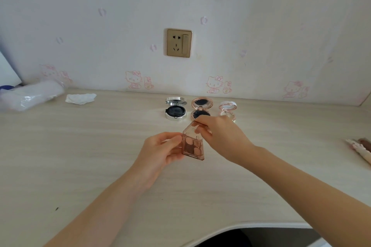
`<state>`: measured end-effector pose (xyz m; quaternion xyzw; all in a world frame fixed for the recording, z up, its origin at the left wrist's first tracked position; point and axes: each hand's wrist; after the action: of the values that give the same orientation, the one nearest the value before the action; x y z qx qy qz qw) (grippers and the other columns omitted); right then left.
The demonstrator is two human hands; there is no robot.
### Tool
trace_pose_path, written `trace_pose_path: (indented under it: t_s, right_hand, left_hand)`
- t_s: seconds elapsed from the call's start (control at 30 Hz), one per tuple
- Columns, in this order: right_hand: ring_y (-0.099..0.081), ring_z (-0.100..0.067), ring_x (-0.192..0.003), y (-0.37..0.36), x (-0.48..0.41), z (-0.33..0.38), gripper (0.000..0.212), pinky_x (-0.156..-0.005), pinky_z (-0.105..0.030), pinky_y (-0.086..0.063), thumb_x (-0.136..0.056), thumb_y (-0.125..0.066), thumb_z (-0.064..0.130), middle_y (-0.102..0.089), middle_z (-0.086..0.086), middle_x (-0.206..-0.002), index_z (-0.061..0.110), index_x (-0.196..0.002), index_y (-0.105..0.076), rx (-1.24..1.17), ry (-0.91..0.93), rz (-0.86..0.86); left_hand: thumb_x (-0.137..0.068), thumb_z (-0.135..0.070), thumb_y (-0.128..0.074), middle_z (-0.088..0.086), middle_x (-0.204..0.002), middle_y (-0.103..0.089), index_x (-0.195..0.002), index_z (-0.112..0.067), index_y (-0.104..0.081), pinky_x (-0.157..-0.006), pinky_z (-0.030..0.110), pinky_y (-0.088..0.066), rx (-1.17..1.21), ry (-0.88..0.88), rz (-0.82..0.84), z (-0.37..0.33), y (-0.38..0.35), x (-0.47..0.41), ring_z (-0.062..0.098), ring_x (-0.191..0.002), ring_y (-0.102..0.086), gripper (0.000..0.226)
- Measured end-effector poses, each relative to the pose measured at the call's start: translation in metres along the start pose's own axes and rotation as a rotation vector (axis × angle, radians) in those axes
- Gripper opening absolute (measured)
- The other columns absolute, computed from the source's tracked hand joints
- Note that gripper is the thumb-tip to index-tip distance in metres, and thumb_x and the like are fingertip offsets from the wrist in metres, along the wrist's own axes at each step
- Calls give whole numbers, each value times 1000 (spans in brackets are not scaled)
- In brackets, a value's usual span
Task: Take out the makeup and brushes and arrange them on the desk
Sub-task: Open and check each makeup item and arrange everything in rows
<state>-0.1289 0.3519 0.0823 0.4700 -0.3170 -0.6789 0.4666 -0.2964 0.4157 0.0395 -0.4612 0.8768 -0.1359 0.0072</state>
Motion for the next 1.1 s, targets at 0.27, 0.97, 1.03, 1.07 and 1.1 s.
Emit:
trace_pose_path:
  t_s: [0.27,0.97,1.03,1.07,1.1]
  right_hand:
    - [-62,-25,-90,-26,-15,2,26,-75,-42,-53,-96,-41,27,-67,0,-97,33,-115,-57,130,-34,113]
    - [-62,-29,-95,-43,-9,9,29,-80,-43,-52,-97,-43,31,-70,-7,-100,16,-115,-62,82,25,137]
    - [-62,-25,-99,-40,-3,4,31,-83,-41,-50,-98,-43,28,-70,-5,-106,16,-118,-63,22,18,110]
    - [-62,-22,-102,-39,0,2,31,-86,-38,-49,-99,-43,26,-70,-2,-110,17,-121,-62,10,19,112]
    - [-61,-20,-104,-39,2,1,31,-88,-34,-48,-99,-42,24,-69,0,-114,18,-124,-61,-7,25,115]
  left_hand:
    - [-82,-18,-73,-11,-89,-71,-94,-22,-69,-75,15,-51,-689,-296,-108,9,20,0,1,-84,-66,13]
    - [-80,-20,-74,-15,-107,-65,-104,-19,-73,-87,16,-45,-1318,-782,1,31,47,2,2,-104,-51,24]
    - [-80,-19,-74,-14,-107,-66,-103,-17,-74,-89,14,-43,-1306,-779,2,32,47,2,4,-103,-52,23]
    - [-80,-18,-74,-13,-107,-67,-102,-16,-74,-90,14,-41,-1299,-772,3,32,47,2,5,-103,-54,22]
    - [-80,-18,-74,-13,-107,-67,-101,-16,-74,-89,14,-42,-1298,-763,1,32,46,3,5,-102,-56,22]
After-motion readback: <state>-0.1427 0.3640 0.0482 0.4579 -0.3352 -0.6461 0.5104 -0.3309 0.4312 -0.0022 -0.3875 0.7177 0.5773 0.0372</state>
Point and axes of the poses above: each hand's wrist, its own x-axis away from the middle knuckle, its own y-axis out of the back of the hand, z = x × y
